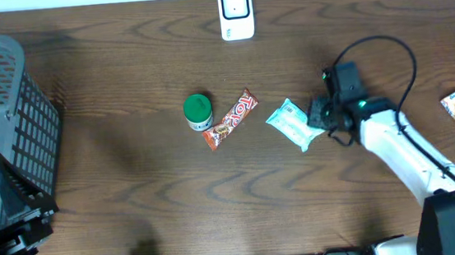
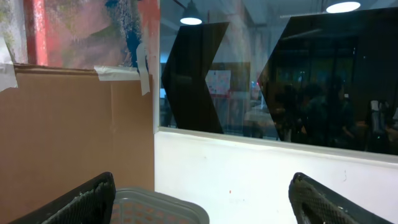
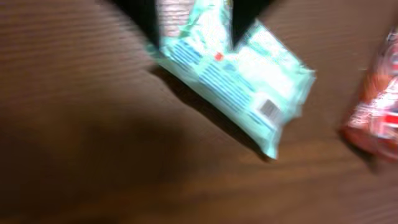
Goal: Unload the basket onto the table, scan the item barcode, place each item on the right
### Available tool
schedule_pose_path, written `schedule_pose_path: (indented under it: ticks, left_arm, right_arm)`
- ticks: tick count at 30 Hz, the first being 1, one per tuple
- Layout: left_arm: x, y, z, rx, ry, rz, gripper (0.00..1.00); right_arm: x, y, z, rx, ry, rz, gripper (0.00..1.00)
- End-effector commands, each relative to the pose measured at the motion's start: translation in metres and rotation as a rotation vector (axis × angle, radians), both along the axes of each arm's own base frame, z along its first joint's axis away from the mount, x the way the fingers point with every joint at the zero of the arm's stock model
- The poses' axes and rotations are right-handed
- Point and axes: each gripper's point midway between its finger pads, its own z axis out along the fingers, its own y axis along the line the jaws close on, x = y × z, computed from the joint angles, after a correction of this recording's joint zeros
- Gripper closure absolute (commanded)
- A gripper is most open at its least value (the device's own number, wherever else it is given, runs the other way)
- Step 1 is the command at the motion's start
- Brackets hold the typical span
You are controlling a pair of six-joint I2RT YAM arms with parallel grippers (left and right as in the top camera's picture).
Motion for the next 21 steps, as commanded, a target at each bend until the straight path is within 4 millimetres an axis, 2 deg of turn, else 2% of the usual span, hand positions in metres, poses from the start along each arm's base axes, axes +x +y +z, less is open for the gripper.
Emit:
schedule_pose_path:
  ticks: [1,5,7,9,12,14,21]
  left_arm:
    - [-0.002,0.000,0.001,0.000,-0.010,0.001,0.11]
    - [-0.002,0.000,0.001,0.000,-0.010,0.001,0.11]
    - [-0.002,0.000,0.001,0.000,-0.010,0.001,0.11]
    - [-0.002,0.000,0.001,0.000,-0.010,0.001,0.11]
    - [-0.003,0.000,0.002,-0.001,-0.015,0.001,0.11]
    - [-0.003,0.000,0.003,-0.001,-0.018,0.001,0.11]
    - [-0.003,0.000,0.003,-0.001,-0.018,0.001,0.11]
  right_arm:
    - [-0.004,0.027,0.013,0.131,0.010,0.180,0.01]
    - [-0.012,0.021,0.001,0.200,0.059,0.246,0.01]
    - [-0.017,0.022,-0.002,0.278,0.061,0.362,0.01]
    - [-0.018,0.016,-0.008,0.323,0.070,0.389,0.01]
    - [-0.018,0.000,-0.025,0.372,0.101,0.377,0.01]
    - [-0.020,-0.003,-0.037,0.410,0.119,0.397,0.01]
    - [-0.042,0.003,-0.082,0.458,0.261,0.437,0.01]
